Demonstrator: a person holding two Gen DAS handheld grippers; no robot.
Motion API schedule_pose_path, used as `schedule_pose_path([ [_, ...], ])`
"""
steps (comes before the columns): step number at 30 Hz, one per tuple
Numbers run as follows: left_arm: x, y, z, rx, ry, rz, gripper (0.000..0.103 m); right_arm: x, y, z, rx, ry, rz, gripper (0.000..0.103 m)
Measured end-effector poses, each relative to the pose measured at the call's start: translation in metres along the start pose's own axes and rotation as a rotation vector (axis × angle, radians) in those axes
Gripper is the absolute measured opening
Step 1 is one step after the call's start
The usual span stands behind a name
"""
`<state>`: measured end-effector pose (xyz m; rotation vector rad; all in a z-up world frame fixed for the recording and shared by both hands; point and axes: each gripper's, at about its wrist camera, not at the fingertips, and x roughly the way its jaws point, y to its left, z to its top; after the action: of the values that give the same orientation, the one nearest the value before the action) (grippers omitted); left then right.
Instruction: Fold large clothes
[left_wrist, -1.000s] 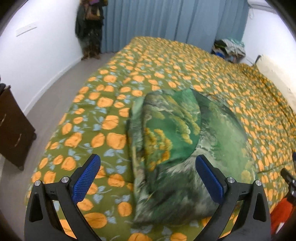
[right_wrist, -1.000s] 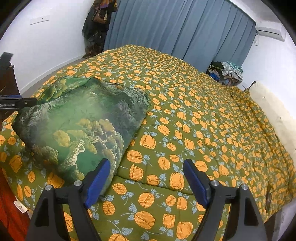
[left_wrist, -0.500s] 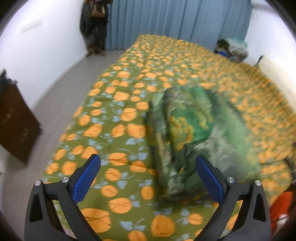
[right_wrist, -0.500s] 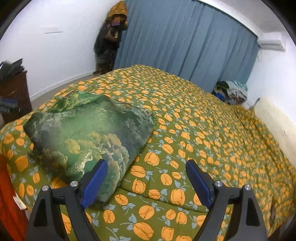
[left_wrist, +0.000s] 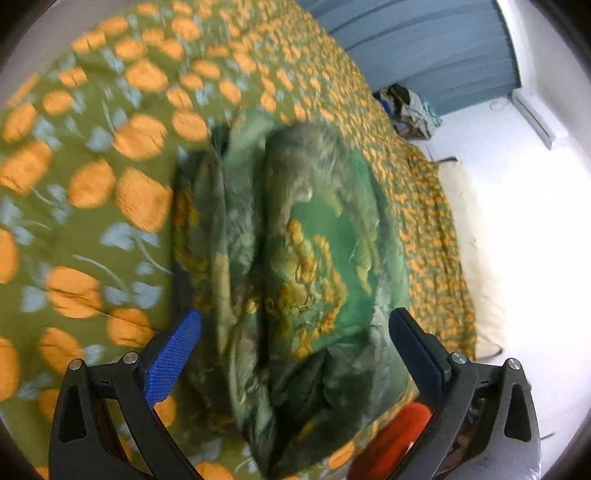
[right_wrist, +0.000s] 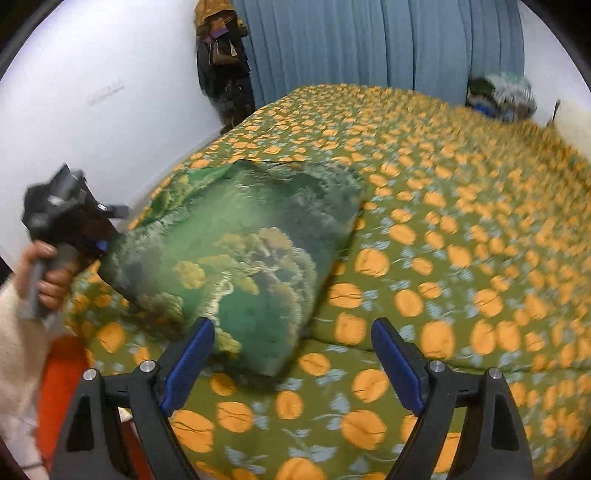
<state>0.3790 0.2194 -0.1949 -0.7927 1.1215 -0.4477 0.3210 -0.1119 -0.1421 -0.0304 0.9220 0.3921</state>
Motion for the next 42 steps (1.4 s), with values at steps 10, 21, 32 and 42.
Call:
schedule_pose_path([
  [10, 0.037, 0.014, -0.011, 0.014, 0.083, -0.034, 0.103, 0.066, -0.056, 0.008, 0.334, 0.064, 0.355, 0.088],
  [21, 0.074, 0.011, -0.012, 0.060, 0.187, -0.024, 0.103, 0.163, -0.062, 0.006, 0.381, 0.161, 0.531, 0.089],
  [32, 0.090, -0.018, -0.012, 0.133, 0.125, 0.065, 0.088, 0.184, -0.035, 0.024, 0.269, 0.158, 0.505, 0.078],
  [42, 0.052, -0.102, -0.044, 0.269, -0.057, 0.089, 0.059, 0.089, 0.029, 0.042, -0.042, -0.102, 0.396, 0.062],
])
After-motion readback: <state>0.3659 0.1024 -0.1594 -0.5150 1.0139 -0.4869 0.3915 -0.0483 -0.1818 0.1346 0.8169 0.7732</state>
